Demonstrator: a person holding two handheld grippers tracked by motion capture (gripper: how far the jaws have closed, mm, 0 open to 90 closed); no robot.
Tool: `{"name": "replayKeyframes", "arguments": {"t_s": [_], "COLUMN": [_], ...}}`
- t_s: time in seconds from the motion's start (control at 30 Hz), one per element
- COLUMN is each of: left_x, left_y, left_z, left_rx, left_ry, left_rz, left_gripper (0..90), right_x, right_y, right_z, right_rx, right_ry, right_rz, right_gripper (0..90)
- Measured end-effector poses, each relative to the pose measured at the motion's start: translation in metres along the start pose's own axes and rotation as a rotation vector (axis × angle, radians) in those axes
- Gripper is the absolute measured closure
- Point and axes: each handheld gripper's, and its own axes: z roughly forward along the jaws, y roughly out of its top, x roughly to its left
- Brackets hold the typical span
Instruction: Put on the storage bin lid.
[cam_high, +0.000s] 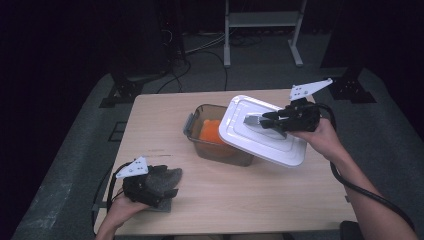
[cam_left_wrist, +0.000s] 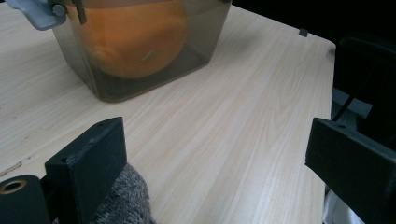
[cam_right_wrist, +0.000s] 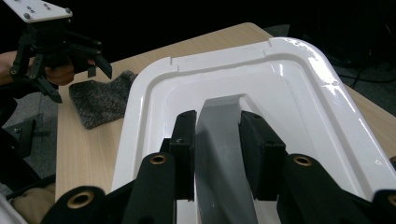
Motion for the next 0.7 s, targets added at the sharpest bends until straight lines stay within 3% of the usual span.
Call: {"name": "replayKeyframes", "arguments": {"t_s": [0.7], "left_x": [-0.002], "left_y": [-0.002], "left_z": [-0.003], "left_rx": [-0.003], "left_ry": [0.005], "left_rz": [-0.003], "left_gripper": [4.7], "right_x": [-0.010], "right_y": [0.025], "right_z": [0.036], "right_rx": [0.036], "right_ry": [0.042], "right_rz": [-0.029], "right_gripper": [66.5]}}
